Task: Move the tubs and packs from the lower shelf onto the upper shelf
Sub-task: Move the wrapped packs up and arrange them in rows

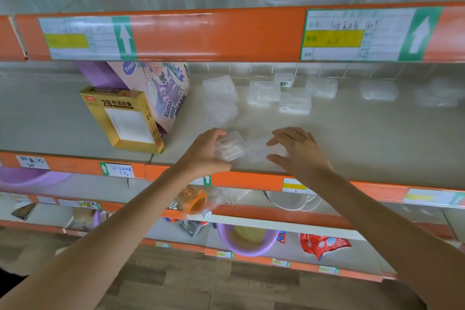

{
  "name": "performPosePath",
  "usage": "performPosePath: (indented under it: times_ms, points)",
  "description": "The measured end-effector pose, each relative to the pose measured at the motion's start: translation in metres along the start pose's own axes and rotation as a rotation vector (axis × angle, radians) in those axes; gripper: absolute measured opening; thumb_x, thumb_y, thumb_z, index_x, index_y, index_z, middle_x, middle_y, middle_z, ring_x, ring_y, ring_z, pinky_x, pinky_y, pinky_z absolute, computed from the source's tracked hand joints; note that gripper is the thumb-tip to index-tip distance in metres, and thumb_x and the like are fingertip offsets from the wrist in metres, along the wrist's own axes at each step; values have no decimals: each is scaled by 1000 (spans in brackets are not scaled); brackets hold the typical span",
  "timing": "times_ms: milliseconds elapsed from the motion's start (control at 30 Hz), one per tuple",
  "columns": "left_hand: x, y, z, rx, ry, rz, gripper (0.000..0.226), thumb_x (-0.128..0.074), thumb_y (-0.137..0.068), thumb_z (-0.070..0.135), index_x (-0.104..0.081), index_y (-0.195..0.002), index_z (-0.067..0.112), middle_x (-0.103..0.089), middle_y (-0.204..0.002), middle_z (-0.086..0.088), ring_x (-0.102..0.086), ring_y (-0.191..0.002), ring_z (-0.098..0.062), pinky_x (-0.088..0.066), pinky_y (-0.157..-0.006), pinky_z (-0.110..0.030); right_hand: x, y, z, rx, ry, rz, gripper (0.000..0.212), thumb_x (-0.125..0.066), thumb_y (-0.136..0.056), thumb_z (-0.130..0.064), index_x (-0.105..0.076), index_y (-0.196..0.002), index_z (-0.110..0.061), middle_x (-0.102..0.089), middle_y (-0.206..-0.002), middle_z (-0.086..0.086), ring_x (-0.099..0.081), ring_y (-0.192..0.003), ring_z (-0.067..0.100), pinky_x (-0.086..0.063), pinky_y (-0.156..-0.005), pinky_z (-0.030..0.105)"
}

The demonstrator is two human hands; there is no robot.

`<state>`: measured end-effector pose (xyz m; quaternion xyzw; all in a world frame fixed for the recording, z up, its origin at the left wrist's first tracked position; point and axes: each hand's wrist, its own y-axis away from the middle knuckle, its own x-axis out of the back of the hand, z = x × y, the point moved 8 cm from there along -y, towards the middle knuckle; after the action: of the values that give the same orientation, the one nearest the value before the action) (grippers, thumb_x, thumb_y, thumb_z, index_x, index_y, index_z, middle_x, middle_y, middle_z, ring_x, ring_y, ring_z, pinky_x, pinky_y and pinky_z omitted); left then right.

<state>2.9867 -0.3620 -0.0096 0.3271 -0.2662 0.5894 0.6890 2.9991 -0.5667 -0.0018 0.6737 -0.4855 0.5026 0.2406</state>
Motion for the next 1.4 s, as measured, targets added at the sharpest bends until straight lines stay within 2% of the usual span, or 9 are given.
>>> performPosePath:
  times_ms: [233, 333, 400, 467, 567, 800, 1133, 1233, 1400]
  points:
    - [-8, -12, -3, -6, -123, -31, 85, -80, -80, 31, -35, -150, 16, -40, -143, -5, -33, -134, -24, -30, -113, -39, 13, 2, 14, -39, 170, 72, 27, -73, -86, -29, -68, -110, -18, -64, -114, 3, -60, -106, 31, -33, -100, 39]
    - [-12, -12, 4, 4, -166, -45, 96, -80, -78, 34, -24, -153, 15, -35, -148, -5, -27, -138, -25, -26, -115, -41, 11, 4, 16, -49, 185, 81, 32, -76, -82, -31, -67, -108, -15, -59, -121, 8, -57, -111, 33, -35, -100, 42]
    - [-12, -12, 7, -7, -153, -9, 94, -81, -77, 36, -27, -152, 16, -38, -147, -4, -30, -136, -24, -27, -113, -39, 5, 3, 16, -69, 112, 42, 33, -74, -85, -31, -61, -110, -15, -50, -139, 7, -46, -129, 30, -32, -105, 40]
    - [-12, -12, 11, -43, -151, 23, 82, -80, -79, 33, -37, -146, 16, -45, -141, -4, -36, -130, -23, -31, -108, -36, 1, 1, 18, -120, 19, 22, 31, -70, -88, -29, -55, -111, -15, -48, -142, 3, -38, -135, 26, -33, -104, 38]
    - [-13, -11, 17, -82, -154, 22, 71, -78, -80, 29, -45, -141, 16, -50, -134, -3, -42, -123, -21, -36, -104, -35, -1, -3, 19, -156, 14, 26, 31, -68, -90, -31, -52, -112, -16, -54, -128, 0, -40, -129, 24, -34, -97, 36]
    - [-9, -2, 28, -125, -122, 45, 70, -83, -73, 20, -52, -136, 17, -55, -129, 1, -48, -119, -16, -35, -96, -23, 13, 18, 24, -174, 27, 38, 38, -70, -88, -36, -56, -117, -17, -56, -124, 2, -47, -120, 28, -32, -99, 34]
    - [-7, 45, 97, -194, -97, 40, 72, -85, -70, 22, -55, -136, 16, -59, -128, -1, -55, -118, -14, -44, -102, -29, 98, 84, 19, -166, 5, 125, 43, -78, -78, -43, -61, -113, -23, -57, -117, -3, -54, -109, 21, -42, -86, 32]
    - [-7, 68, 126, -229, -96, 36, 72, -85, -70, 21, -55, -136, 17, -59, -128, 1, -55, -121, -13, -43, -104, -32, 129, 108, 13, -151, 30, 169, 42, -76, -78, -47, -61, -112, -27, -57, -115, -8, -54, -109, 16, -38, -76, 26]
    - [2, 106, 173, -261, -110, 73, 72, -84, -69, 20, -53, -135, 18, -58, -128, 2, -54, -121, -10, -42, -103, -29, 179, 144, 1, -120, 45, 200, 42, -72, -78, -52, -59, -112, -31, -55, -113, -11, -53, -110, 13, -36, -72, 25]
